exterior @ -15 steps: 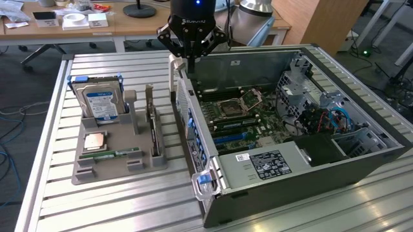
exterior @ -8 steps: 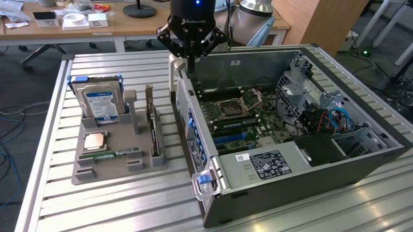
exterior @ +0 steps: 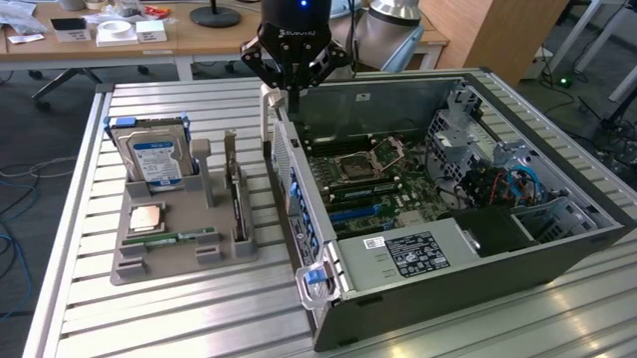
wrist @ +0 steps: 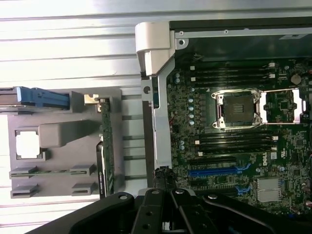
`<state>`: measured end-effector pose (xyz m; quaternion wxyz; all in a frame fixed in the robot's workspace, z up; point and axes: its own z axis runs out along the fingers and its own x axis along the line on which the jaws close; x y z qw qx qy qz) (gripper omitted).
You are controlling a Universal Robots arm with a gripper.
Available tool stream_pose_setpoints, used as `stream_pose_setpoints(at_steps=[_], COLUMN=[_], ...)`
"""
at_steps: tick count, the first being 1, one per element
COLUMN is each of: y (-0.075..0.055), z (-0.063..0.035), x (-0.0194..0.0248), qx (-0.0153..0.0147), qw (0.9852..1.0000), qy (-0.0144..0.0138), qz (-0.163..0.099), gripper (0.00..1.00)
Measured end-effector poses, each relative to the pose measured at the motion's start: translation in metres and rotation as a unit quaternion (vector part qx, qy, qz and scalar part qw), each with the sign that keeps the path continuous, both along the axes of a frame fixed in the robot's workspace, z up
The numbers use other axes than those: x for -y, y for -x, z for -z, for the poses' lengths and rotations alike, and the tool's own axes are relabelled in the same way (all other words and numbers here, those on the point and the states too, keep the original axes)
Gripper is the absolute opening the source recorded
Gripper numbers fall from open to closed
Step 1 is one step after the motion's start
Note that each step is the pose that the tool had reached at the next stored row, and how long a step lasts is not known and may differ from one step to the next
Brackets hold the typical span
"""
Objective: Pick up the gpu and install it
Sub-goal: 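Reach for the gpu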
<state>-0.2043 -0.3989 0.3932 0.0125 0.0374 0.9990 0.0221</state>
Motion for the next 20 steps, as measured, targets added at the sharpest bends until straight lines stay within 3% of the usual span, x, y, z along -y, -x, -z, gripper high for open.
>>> stream_pose_setpoints(at_steps=[20], y=[0.021], z=[0.0000], x=[0.0000], qx=[0.0000], qw=[1.0000], qy=[0.0000], qz=[0.000], gripper=[0.11])
